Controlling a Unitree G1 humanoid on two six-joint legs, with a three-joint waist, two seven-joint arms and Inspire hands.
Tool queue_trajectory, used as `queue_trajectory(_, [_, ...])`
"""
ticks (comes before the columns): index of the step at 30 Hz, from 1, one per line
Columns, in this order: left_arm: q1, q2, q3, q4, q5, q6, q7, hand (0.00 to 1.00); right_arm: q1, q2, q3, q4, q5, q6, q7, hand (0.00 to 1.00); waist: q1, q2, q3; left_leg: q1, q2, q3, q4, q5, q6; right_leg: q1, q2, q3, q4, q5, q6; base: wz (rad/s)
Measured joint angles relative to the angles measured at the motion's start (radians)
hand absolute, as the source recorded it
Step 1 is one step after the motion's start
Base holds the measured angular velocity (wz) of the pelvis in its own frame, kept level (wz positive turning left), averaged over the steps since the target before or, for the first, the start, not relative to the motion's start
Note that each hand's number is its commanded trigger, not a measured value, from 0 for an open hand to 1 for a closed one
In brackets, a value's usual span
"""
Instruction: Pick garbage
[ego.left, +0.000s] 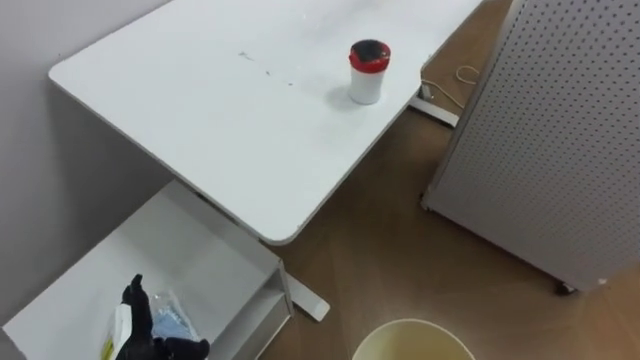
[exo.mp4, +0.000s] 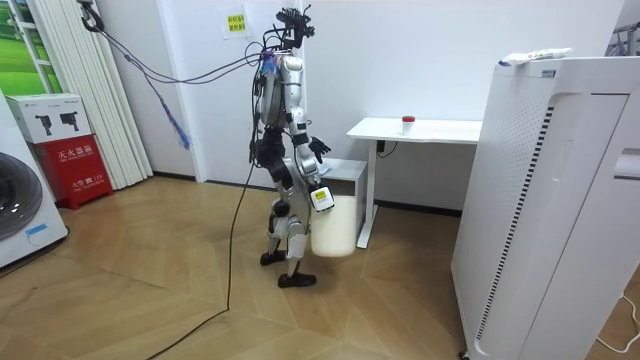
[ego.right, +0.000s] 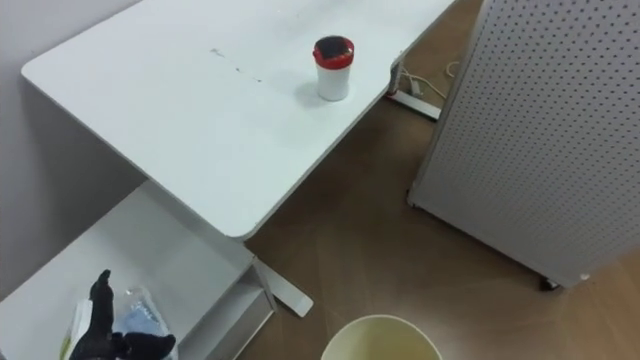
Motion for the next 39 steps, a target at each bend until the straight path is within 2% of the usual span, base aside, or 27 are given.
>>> queue_trajectory(5, [-0.024,0.005,-0.006,0.025,0.01,0.0,0.0,0.0,-0.029,0.006,0.029,-0.001,0.018,-0.007,-0.02,1.0,-0.006,-0.008,0.0061,-0.06,0.0,0.0,0.032,0.0,0.0,-0.062,-0.001,0.013,0.04,-0.001,-0.01,0.0])
queue_trajectory(6, [-0.032,0.013,-0.008,0.032,0.01,0.0,0.001,0.0,-0.037,0.009,0.032,0.0,0.023,-0.008,-0.02,1.0,-0.008,-0.012,0.0095,-0.07,0.0,0.002,0.038,-0.001,0.001,-0.076,-0.001,0.02,0.051,-0.002,-0.013,-0.09])
queue_trajectory(7, [-0.042,0.023,-0.021,0.045,0.009,0.0,0.001,0.0,-0.045,0.011,0.042,0.0,0.039,-0.008,-0.02,1.0,-0.008,-0.016,0.0168,-0.073,0.001,0.007,0.042,-0.001,0.0,-0.082,-0.002,0.028,0.057,-0.002,-0.014,-0.1])
queue_trajectory(10, [-0.044,0.04,-0.057,0.049,0.01,0.0,0.002,0.0,-0.051,0.009,0.069,-0.002,0.072,-0.009,-0.021,1.0,-0.007,-0.018,0.0188,-0.094,0.007,0.014,0.054,-0.001,-0.001,-0.102,0.0,0.031,0.064,0.0,-0.021,-0.07])
queue_trajectory(20, [-0.049,0.046,-0.098,0.076,0.116,0.009,-0.006,0.0,-0.06,0.005,0.088,-0.003,0.115,-0.012,-0.019,1.0,-0.009,-0.017,0.0176,-0.144,0.007,0.011,0.062,0.0,-0.003,-0.146,-0.004,0.015,0.063,0.002,-0.025,0.02])
queue_trajectory(27, [-0.05,0.049,-0.096,0.153,0.116,0.064,-0.037,0.0,-0.072,0.005,0.091,-0.007,0.116,-0.005,-0.022,1.0,-0.006,-0.018,0.0168,-0.163,0.007,0.015,0.081,0.0,-0.003,-0.168,-0.011,0.008,0.081,0.002,-0.025,-0.01])
queue_trajectory(34, [-0.05,0.058,-0.104,0.164,0.116,0.129,-0.055,0.0,-0.078,0.0,0.095,-0.009,0.154,0.002,-0.032,1.0,0.004,-0.017,0.0115,-0.207,0.007,0.016,0.101,0.001,0.0,-0.205,-0.017,0.002,0.1,0.006,-0.032,0.02])
queue_trajectory(39, [-0.053,0.064,-0.107,0.162,0.116,0.153,-0.072,0.0,-0.078,-0.008,0.098,-0.013,0.166,0.003,-0.031,1.0,0.007,-0.02,0.0089,-0.231,0.007,0.023,0.111,0.005,-0.001,-0.235,-0.022,0.003,0.116,0.007,-0.038,-0.02])
